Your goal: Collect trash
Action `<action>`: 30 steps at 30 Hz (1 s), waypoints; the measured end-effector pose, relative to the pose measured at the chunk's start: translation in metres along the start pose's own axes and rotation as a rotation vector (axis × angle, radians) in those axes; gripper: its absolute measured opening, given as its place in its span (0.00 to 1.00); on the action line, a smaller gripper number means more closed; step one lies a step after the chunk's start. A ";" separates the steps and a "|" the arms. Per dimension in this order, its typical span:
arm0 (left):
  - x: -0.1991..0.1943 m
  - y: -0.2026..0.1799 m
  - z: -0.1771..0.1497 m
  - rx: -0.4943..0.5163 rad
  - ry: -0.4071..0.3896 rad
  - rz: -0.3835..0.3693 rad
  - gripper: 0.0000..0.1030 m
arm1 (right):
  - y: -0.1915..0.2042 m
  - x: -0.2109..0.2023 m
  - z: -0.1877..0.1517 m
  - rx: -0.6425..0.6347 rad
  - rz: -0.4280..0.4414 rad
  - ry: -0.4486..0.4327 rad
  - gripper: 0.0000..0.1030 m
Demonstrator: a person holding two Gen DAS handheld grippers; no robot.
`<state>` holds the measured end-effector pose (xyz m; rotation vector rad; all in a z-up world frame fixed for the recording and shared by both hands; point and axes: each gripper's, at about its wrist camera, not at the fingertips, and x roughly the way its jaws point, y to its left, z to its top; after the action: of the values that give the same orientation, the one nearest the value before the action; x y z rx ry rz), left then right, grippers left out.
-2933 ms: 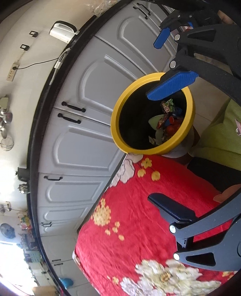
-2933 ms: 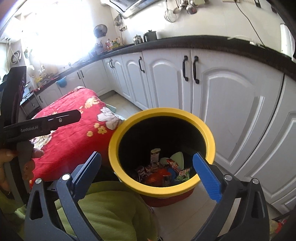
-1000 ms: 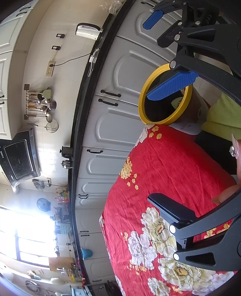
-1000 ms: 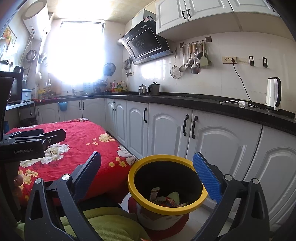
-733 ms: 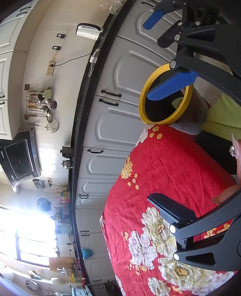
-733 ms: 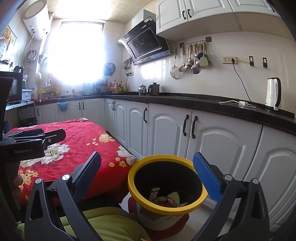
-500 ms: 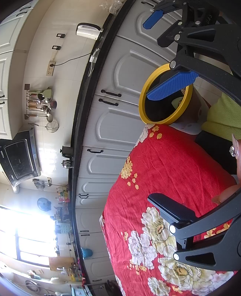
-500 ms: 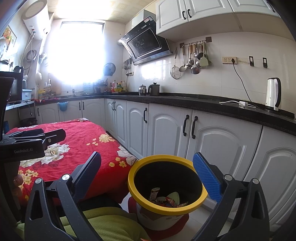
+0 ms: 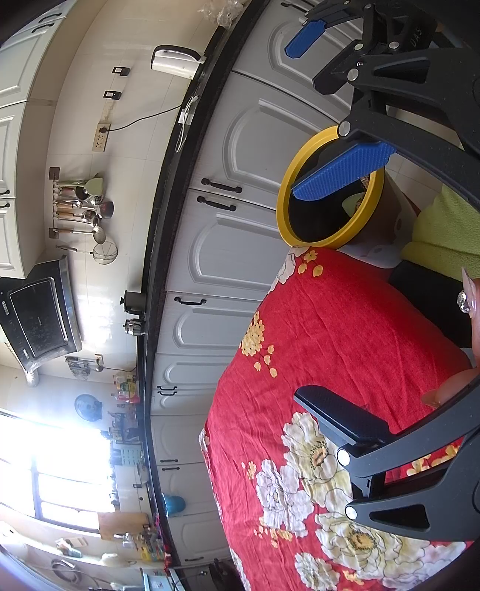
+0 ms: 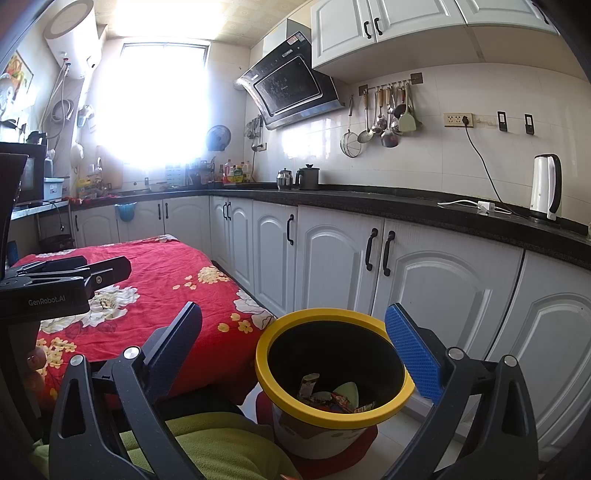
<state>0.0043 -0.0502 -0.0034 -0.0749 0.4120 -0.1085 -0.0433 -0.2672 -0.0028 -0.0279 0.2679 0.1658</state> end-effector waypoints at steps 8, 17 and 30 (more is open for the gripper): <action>0.000 0.003 0.001 0.004 -0.001 0.000 0.89 | -0.001 0.001 -0.001 0.001 0.000 0.001 0.94; 0.000 0.004 0.001 0.003 0.003 0.002 0.89 | -0.001 0.000 -0.001 0.002 -0.001 0.002 0.94; 0.001 0.056 0.011 -0.121 0.075 0.077 0.89 | 0.014 0.025 0.009 0.007 0.053 0.032 0.94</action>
<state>0.0146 0.0053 0.0013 -0.1742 0.4955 -0.0099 -0.0192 -0.2487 -0.0008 -0.0165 0.3011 0.2168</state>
